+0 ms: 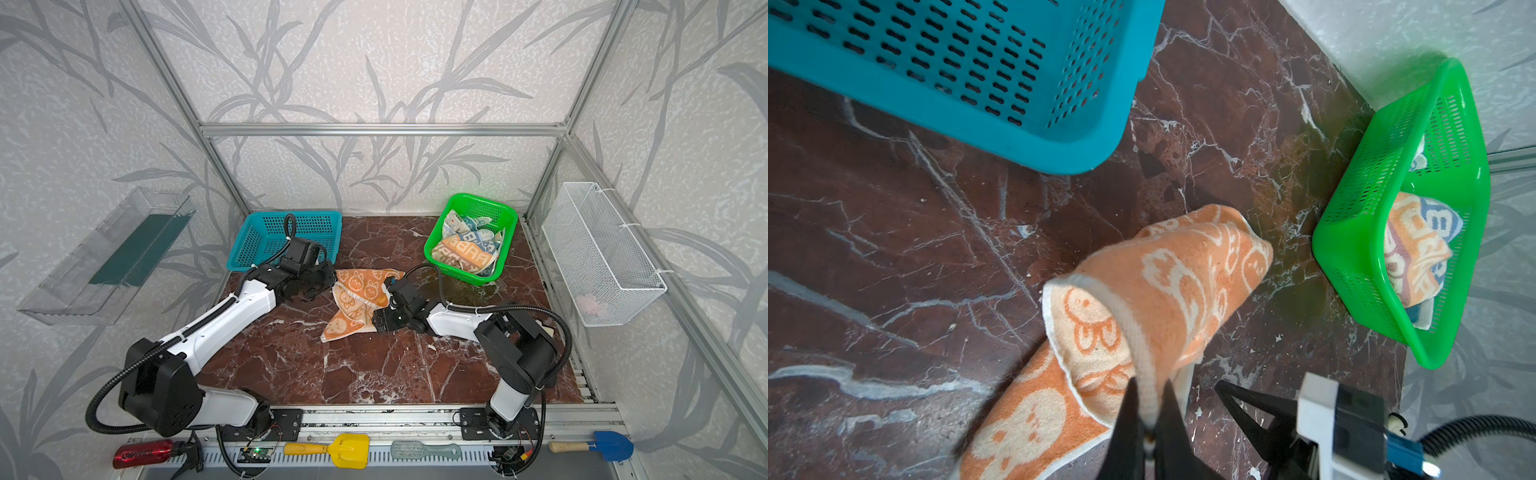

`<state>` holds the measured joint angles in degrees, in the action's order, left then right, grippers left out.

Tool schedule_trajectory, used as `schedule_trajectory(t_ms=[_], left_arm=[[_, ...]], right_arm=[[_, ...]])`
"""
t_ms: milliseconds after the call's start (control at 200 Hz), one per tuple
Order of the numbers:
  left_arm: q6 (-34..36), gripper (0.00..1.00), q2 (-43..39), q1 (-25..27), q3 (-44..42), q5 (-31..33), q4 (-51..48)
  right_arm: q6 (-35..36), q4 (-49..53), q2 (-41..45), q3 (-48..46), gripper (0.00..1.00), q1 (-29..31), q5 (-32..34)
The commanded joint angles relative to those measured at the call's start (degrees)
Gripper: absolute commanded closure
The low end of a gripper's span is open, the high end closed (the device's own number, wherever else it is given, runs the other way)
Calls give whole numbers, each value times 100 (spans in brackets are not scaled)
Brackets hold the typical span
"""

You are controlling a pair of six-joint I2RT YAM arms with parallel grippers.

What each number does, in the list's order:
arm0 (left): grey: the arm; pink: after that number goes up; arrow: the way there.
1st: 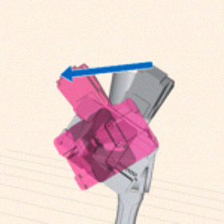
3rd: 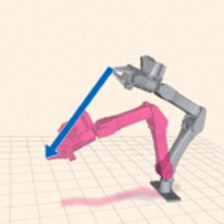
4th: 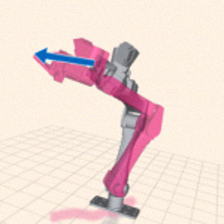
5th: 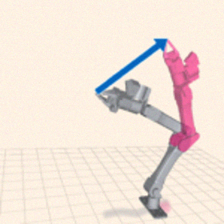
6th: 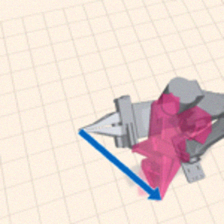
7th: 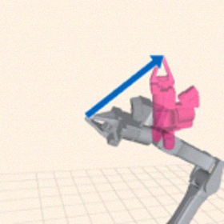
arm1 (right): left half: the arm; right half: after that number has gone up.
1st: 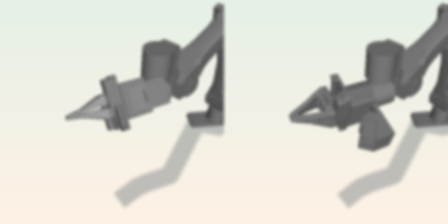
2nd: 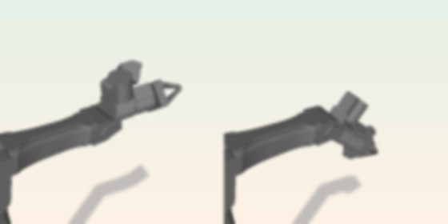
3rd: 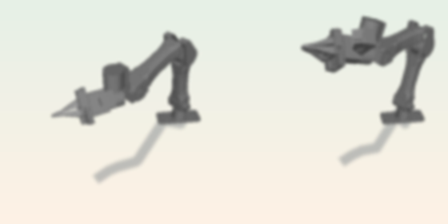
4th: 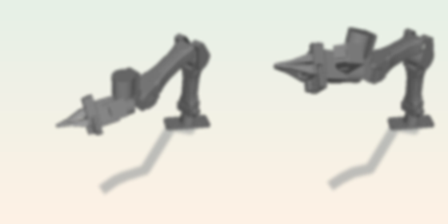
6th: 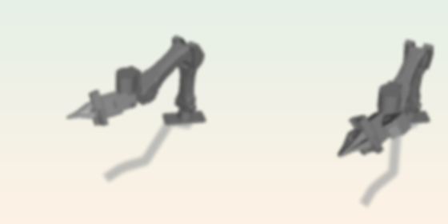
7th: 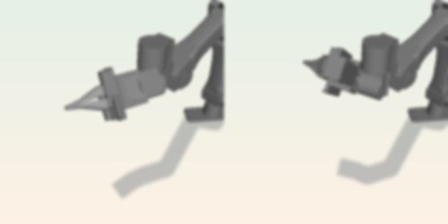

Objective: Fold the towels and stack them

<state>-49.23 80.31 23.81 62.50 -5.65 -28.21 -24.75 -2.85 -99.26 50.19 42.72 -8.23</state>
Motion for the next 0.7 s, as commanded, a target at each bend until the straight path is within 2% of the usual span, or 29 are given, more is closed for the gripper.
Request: schedule_trajectory(t_ms=[0,120,475,695], left_arm=[[72,100,116,-32,91,15,-25],[83,100,90,-57,28,31,7],[160,100,189,-77,43,98,4],[144,100,191,-71,-9,86,52]], right_arm=[[135,126,-401,484,15,-93,341],[-10,143,-696,684,21,-265,289],[-830,-348,-873,503,52,-348,-488],[-1125,-295,-823,455,66,-330,-459]])
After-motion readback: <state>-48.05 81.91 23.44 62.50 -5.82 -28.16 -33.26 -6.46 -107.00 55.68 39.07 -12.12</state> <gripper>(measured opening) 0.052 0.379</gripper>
